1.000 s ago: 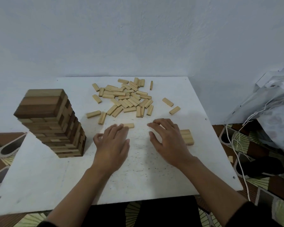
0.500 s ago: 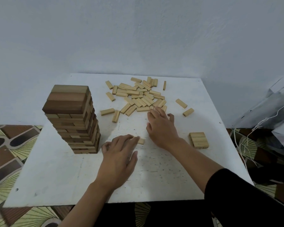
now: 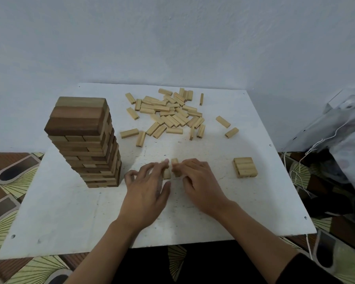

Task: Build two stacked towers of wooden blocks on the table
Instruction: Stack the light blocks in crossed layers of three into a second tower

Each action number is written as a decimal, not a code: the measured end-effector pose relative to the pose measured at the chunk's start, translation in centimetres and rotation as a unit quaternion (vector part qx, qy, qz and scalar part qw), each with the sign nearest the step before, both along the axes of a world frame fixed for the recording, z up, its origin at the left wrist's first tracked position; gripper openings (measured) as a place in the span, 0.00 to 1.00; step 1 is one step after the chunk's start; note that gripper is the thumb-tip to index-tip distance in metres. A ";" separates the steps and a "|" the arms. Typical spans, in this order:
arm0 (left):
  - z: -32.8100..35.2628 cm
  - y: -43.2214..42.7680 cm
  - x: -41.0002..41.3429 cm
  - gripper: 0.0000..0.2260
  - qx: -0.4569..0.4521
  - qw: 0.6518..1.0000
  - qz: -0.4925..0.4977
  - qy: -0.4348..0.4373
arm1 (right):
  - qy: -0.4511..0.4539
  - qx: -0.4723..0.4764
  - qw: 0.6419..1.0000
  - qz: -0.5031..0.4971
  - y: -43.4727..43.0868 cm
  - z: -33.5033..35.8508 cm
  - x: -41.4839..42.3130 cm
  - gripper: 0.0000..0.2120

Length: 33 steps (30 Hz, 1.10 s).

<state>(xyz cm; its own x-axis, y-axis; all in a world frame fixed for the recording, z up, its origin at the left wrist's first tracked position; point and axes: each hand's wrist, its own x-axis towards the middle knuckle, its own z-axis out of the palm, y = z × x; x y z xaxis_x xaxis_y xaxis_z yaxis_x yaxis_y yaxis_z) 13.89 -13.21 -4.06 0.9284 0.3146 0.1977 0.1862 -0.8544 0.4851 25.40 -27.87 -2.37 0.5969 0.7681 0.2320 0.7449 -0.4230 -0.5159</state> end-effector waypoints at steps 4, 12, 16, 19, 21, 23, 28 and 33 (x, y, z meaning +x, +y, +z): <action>0.0 0.0 0.0 0.22 -0.002 1.000 -0.011 -0.014 | 0.097 0.032 0.995 0.010 0.2 1.0 -0.5 0.21; 0.0 0.1 -0.1 0.21 0.036 0.999 -0.035 0.010 | -0.006 -0.015 0.996 -0.089 2.2 2.6 3.7 0.20; 0.0 0.1 0.0 0.20 0.056 0.998 -0.037 0.019 | -0.044 -0.133 0.982 -0.129 3.6 3.0 6.1 0.25; -0.1 0.2 0.0 0.21 0.061 0.997 -0.037 0.025 | -0.045 -0.173 0.974 -0.138 4.1 2.5 6.9 0.23; -0.2 0.3 0.1 0.21 0.063 0.997 -0.038 0.025 | -0.049 -0.181 0.971 -0.148 4.2 2.1 7.1 0.20; -0.1 0.2 0.1 0.21 0.068 0.997 -0.036 0.026 | -0.046 -0.166 0.973 -0.156 4.1 1.9 6.8 0.21; -0.1 0.2 0.2 0.21 0.068 0.997 -0.032 0.023 | 0.019 -0.042 0.984 -0.172 2.4 1.1 4.3 0.14; -0.2 0.3 0.1 0.20 0.061 0.998 -0.027 0.011 | 0.020 0.044 0.990 -0.131 0.0 0.5 1.1 0.07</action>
<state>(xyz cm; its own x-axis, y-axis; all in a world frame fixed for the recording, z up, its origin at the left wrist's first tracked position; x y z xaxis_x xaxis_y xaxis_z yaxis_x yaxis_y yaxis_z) 14.01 -12.89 -4.27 0.9478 0.2388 0.2113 0.1474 -0.9157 0.3737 26.54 -27.89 -1.88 0.7832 0.5636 0.2627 0.5936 -0.5517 -0.5860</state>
